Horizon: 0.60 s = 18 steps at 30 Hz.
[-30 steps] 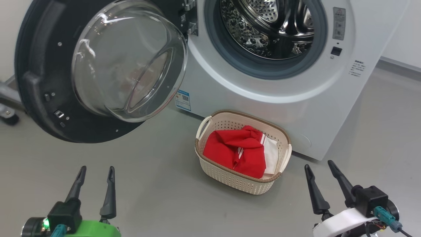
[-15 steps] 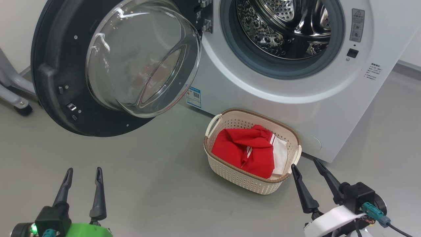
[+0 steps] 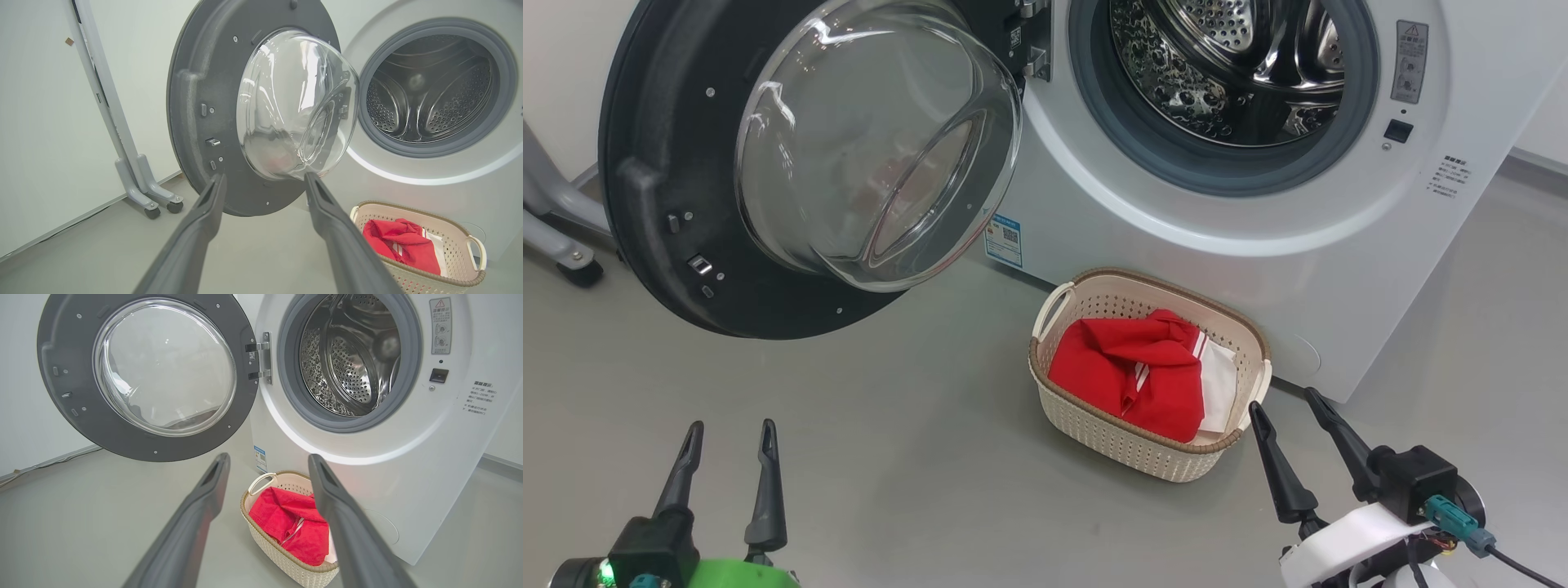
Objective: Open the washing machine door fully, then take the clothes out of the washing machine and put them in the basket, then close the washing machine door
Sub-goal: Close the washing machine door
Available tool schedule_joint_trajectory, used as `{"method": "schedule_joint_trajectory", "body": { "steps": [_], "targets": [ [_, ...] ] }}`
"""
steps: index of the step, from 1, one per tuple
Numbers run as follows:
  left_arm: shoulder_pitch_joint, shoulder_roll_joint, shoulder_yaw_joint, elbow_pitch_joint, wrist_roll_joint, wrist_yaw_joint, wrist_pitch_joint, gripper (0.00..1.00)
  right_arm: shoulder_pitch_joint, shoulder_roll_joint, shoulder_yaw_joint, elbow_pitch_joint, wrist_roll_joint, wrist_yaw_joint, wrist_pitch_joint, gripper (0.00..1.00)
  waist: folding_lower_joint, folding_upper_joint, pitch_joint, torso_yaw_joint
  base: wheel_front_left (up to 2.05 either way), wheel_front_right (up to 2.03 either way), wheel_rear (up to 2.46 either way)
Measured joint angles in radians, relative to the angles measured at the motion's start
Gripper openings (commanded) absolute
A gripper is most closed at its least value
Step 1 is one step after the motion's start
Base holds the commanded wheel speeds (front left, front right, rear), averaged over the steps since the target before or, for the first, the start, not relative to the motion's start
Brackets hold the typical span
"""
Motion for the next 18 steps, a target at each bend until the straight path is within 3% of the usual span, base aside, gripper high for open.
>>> {"method": "schedule_joint_trajectory", "body": {
  "steps": [18],
  "targets": [
    [0.004,0.0,0.001,-0.002,0.0,0.0,0.0,1.0,-0.005,-0.001,-0.001,0.008,0.008,0.0,0.0,1.0,0.0,0.0,-0.001,-0.003,0.0,0.0,0.0]
  ]
}}
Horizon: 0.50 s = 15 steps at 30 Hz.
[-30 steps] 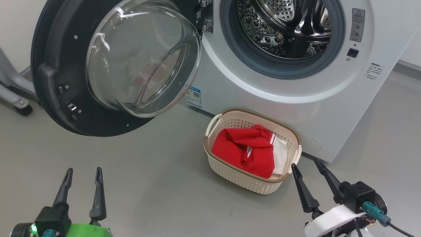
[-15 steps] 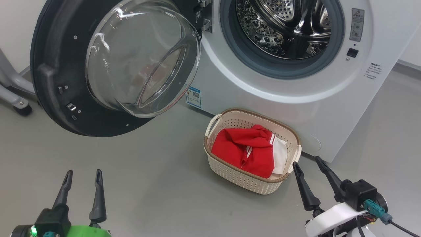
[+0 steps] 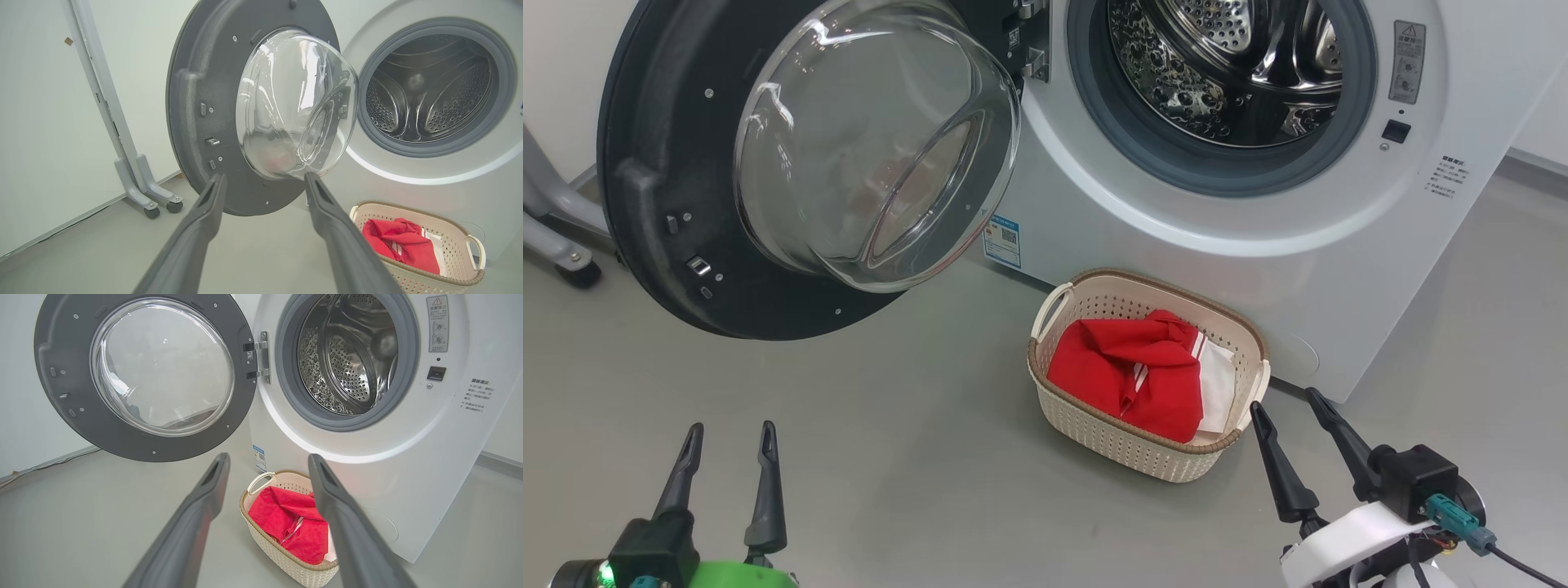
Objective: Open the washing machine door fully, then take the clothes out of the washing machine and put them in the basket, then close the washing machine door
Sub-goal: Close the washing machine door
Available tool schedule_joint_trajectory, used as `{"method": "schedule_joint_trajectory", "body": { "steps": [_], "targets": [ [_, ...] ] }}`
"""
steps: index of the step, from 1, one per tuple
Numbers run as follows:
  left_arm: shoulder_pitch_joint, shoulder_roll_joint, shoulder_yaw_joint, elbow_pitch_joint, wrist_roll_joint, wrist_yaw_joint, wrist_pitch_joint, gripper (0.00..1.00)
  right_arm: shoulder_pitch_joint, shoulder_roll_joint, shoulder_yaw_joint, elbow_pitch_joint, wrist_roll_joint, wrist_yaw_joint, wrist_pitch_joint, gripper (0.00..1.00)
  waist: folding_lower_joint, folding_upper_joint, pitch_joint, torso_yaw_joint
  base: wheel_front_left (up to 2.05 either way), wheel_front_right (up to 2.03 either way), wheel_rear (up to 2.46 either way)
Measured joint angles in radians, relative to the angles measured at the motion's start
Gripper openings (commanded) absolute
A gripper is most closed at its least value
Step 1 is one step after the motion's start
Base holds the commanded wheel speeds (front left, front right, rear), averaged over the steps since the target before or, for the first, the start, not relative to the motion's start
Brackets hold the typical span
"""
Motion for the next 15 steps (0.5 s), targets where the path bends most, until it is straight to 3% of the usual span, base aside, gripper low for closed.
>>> {"method": "schedule_joint_trajectory", "body": {
  "steps": [15],
  "targets": [
    [0.0,0.0,0.0,0.0,0.0,0.0,0.0,1.0,-0.002,-0.001,-0.001,0.003,0.005,0.0,0.0,1.0,0.0,0.0,-0.001,-0.001,0.0,0.0,0.0]
  ]
}}
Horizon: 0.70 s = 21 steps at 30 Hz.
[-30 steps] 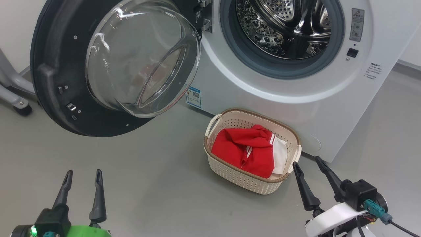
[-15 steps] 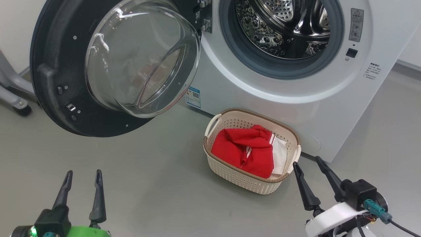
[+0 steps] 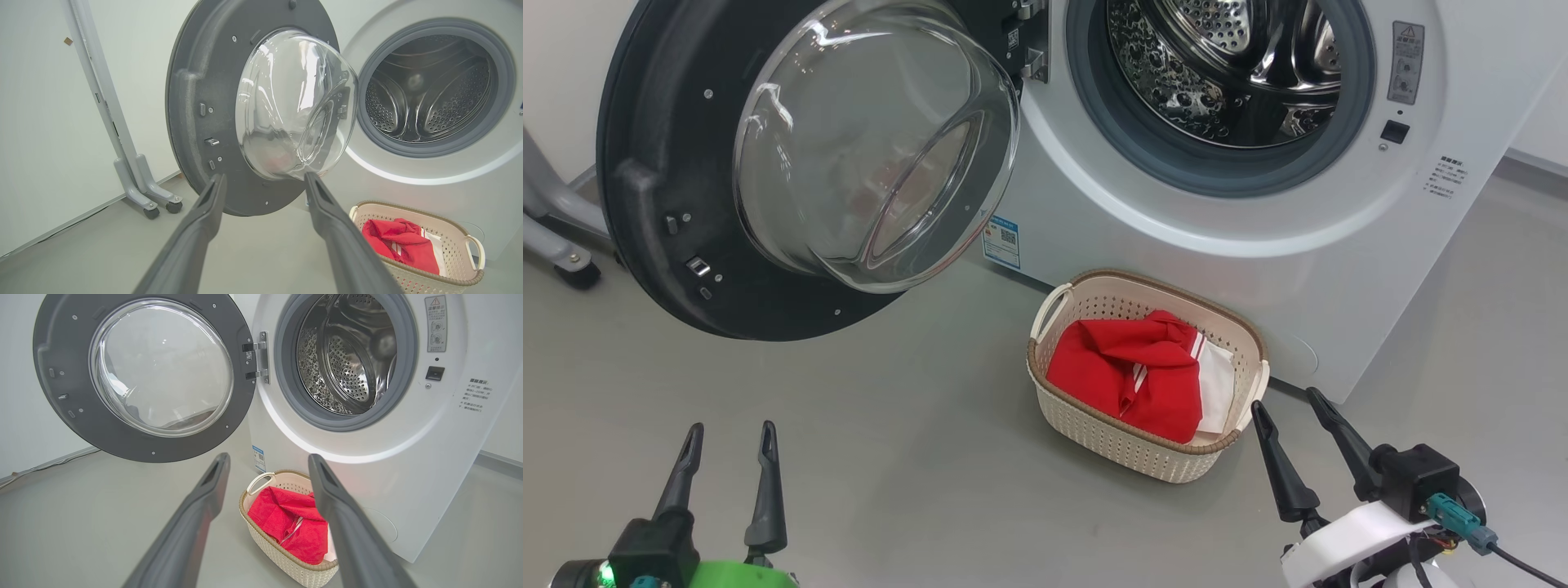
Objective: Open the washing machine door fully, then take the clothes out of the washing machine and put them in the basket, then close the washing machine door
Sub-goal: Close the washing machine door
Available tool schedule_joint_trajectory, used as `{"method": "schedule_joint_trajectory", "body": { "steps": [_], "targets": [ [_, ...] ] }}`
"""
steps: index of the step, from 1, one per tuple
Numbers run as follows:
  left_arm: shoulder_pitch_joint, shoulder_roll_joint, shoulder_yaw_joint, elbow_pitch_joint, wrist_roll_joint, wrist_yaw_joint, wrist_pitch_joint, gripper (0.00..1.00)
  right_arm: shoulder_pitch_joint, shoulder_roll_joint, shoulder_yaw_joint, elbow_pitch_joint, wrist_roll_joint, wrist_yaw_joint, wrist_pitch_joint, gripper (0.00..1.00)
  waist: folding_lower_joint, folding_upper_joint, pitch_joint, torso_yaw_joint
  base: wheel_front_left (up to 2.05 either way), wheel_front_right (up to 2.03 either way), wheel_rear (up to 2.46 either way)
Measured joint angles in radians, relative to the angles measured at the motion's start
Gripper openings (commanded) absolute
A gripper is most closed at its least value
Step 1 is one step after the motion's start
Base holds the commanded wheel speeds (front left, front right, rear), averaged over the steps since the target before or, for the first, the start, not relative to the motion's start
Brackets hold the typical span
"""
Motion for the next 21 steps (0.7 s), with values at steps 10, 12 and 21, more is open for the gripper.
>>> {"method": "schedule_joint_trajectory", "body": {
  "steps": [10,12,21],
  "targets": [
    [0.0,0.0,0.0,0.0,0.0,0.0,0.0,1.0,-0.002,0.0,-0.001,0.0,0.003,0.0,0.0,1.0,0.0,0.0,-0.001,0.0,0.0,0.0,0.0],
    [0.0,0.0,0.0,0.0,0.0,0.0,0.0,1.0,-0.002,0.0,-0.001,0.0,0.003,0.0,0.0,1.0,0.0,0.0,0.0,0.0,0.0,0.0,0.0],
    [0.0,0.0,0.0,-0.003,0.0,0.0,0.0,1.0,-0.002,0.0,-0.001,0.0,0.003,0.0,0.0,1.0,0.0,0.0,0.002,0.001,0.0,0.0,0.0]
  ]
}}
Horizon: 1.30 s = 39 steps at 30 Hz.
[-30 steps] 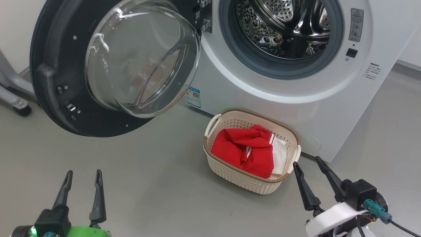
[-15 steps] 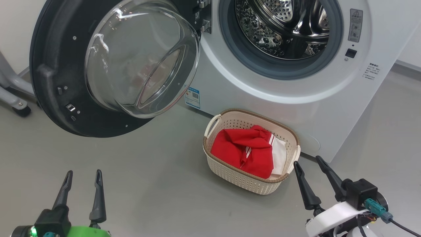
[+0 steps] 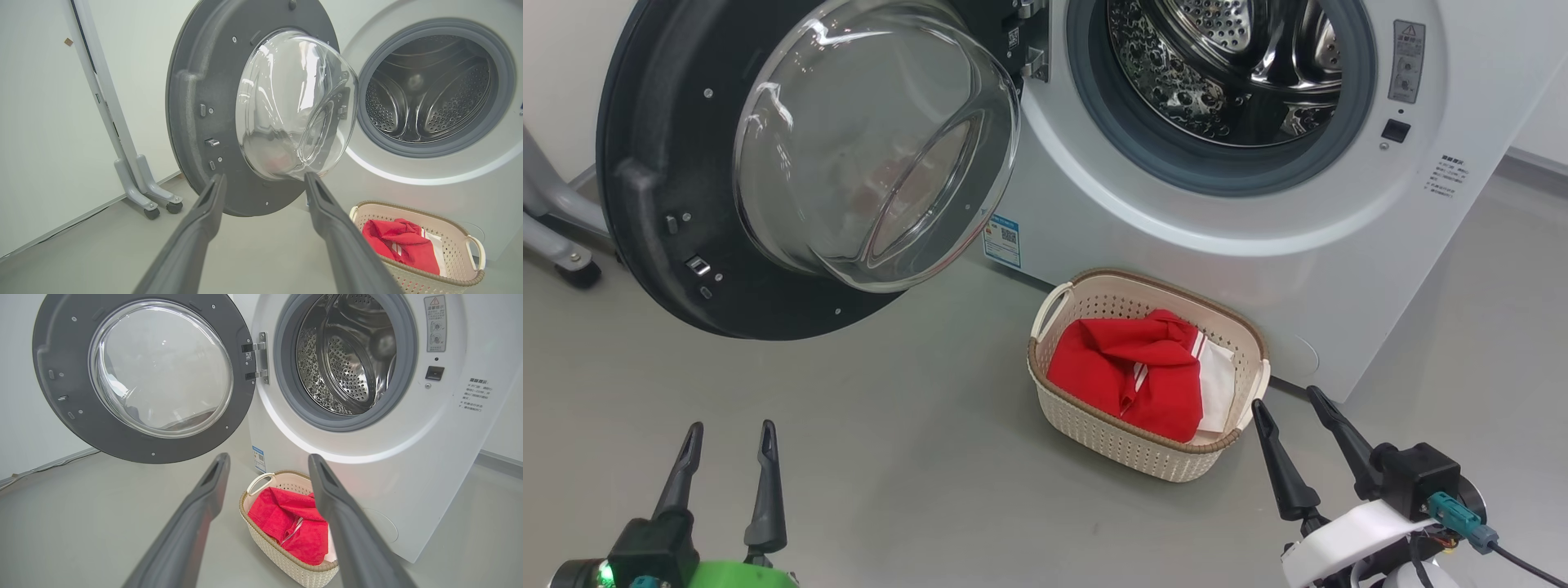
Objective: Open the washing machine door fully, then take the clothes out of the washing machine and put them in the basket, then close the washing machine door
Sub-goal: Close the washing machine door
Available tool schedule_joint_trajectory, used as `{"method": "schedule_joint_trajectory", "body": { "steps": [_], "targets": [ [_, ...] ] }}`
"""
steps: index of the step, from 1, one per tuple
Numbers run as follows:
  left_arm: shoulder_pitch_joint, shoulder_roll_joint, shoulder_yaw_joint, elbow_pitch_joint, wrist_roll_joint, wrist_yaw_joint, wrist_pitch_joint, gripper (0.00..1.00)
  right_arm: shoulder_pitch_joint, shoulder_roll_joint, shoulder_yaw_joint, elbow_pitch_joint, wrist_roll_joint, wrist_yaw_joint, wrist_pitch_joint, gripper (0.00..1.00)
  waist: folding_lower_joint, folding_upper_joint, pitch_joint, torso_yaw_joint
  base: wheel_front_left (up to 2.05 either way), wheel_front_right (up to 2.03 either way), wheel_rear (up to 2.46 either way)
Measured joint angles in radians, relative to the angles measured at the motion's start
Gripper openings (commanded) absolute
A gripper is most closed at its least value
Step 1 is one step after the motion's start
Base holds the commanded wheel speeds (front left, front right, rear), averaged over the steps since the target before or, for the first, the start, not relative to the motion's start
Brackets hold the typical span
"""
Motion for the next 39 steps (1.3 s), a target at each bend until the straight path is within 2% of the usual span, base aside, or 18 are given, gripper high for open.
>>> {"method": "schedule_joint_trajectory", "body": {
  "steps": [6,7,8,15,23,29,34,39],
  "targets": [
    [0.0,0.0,0.0,0.0,0.0,0.0,0.0,0.99,0.0,0.0,0.0,0.0,0.0,0.0,0.0,1.0,0.0,0.0,0.001,0.001,0.0,0.0,0.0],
    [0.0,0.0,0.0,0.0,0.0,0.0,0.0,0.44,0.0,0.0,0.0,0.0,0.0,0.0,0.0,1.0,0.0,0.0,0.002,0.001,0.0,0.0,0.0],
    [0.0,0.0,0.0,-0.001,0.0,0.0,0.0,0.0,0.0,0.0,0.0,0.0,0.0,0.0,0.0,1.0,0.0,0.0,0.002,0.001,0.0,0.0,0.0],
    [0.0,0.0,0.004,-0.007,0.0,-0.001,0.0,0.0,0.0,0.0,-0.001,-0.002,0.0,0.0,0.0,1.0,0.0,0.0,0.005,0.002,0.0,0.0,0.0],
    [-0.012,0.021,0.067,-0.064,-0.008,-0.007,0.0,0.0,0.0,-0.016,0.015,-0.008,-0.006,0.0,0.0,1.0,0.0,0.0,0.041,0.005,0.0,0.0,0.0],
    [-0.093,0.081,0.143,-0.119,-0.049,-0.029,0.0,0.0,0.0,-0.041,0.019,-0.021,-0.022,0.0,0.0,1.0,0.0,0.0,0.084,0.006,0.0,0.0,0.0],
    [-0.148,0.161,0.248,-0.13,-0.113,-0.037,-0.001,0.0,-0.017,-0.066,0.034,-0.028,-0.039,0.0,0.0,1.0,0.0,0.0,0.13,-0.001,0.0,0.0,0.0],
    [-0.231,0.227,0.336,-0.098,-0.237,-0.056,0.039,0.0,-0.045,-0.094,0.032,-0.048,-0.048,0.0,0.001,1.0,0.0,0.0,0.178,-0.021,0.0,0.0,0.0]
  ]
}}
